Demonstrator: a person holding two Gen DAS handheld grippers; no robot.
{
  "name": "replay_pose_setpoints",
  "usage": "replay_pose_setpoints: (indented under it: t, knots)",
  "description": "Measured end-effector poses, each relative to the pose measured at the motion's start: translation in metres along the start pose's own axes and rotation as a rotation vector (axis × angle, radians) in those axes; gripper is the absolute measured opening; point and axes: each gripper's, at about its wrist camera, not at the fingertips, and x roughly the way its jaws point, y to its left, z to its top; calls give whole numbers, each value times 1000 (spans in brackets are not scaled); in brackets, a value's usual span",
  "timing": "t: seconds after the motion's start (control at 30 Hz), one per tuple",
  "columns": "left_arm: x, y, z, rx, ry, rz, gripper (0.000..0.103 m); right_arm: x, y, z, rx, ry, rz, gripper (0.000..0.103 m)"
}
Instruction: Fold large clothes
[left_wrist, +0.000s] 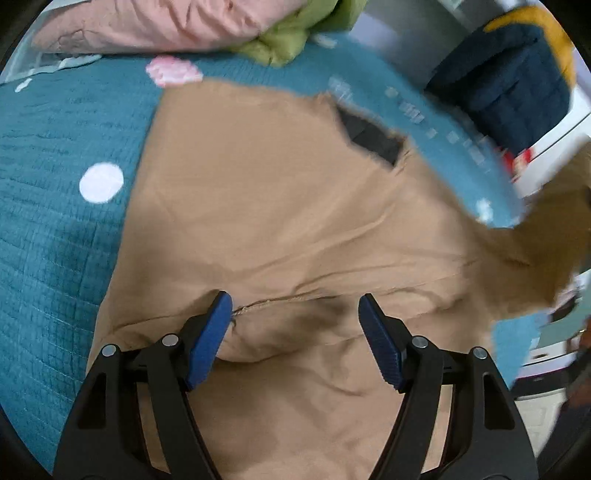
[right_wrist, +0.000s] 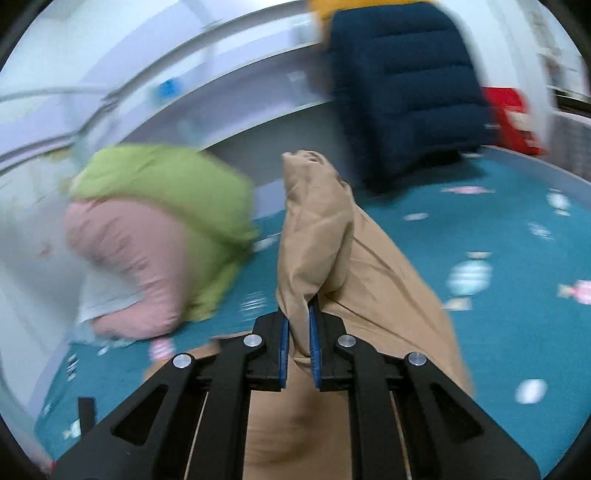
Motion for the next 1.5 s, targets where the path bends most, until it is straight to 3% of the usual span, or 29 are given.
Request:
replay_pose_setpoints:
  t: [0.03, 0.13, 0.27, 0.37, 0.47, 0.5, 0.57, 0.63, 0.7, 0.77, 0.9, 1.0, 1.13, 1.2, 1.27, 1.33, 1.4, 1.47, 1.5]
  knots:
    - [-14, 3, 0, -6, -30, -20, 72, 11, 15, 2, -13, 10, 26, 9]
    - [-49, 17, -3, -8, -109, 30, 72, 45, 78, -20, -59, 81, 112, 9]
    - [-85, 44, -7, -20, -198, 229, 72, 93, 150, -75, -140, 211, 178, 9]
    - [-95, 66, -8, -67, -204, 293, 73, 128, 169, -123, -208, 335, 182, 9]
    - [-95, 84, -12, -111, -178, 305, 73, 147, 181, -169, -260, 450, 140, 14]
    - [-95, 88, -14, -124, -172, 305, 73, 155, 181, -180, -259, 509, 130, 18]
    - [-99, 92, -17, -127, -173, 305, 73, 161, 183, -190, -251, 539, 133, 28]
    - [-103, 91, -18, -130, -182, 299, 73, 151, 183, -184, -236, 525, 163, 57]
    - [-109, 84, -16, -128, -198, 286, 73, 133, 185, -175, -254, 473, 179, 66]
    - [-107, 76, -9, -117, -213, 284, 73, 118, 186, -167, -278, 446, 182, 68]
    - [-110, 45, 4, -89, -243, 240, 77, 93, 171, -138, -243, 413, 207, 68]
    - [-94, 13, 19, -52, -216, 173, 78, 79, 129, -119, -157, 386, 168, 68]
    - [-43, -31, 38, 48, -142, 128, 78, 88, 52, -100, 18, 432, 74, 31]
    - [-9, -43, 44, 79, -72, 118, 78, 97, 12, -100, 100, 476, 3, 24]
    - [27, -43, 47, 117, 22, 205, 78, 112, -27, -111, 177, 565, -67, 24]
    - [54, -25, 46, 47, 110, 219, 79, 122, -55, -128, 233, 627, -75, 17]
    - [62, -13, 43, 2, 110, 179, 79, 130, -67, -138, 246, 652, -62, 13]
    - [61, -18, 42, 53, 105, 185, 79, 132, -68, -139, 247, 667, -42, 14]
    - [57, -21, 43, 73, 106, 184, 79, 130, -65, -134, 243, 677, -41, 18]
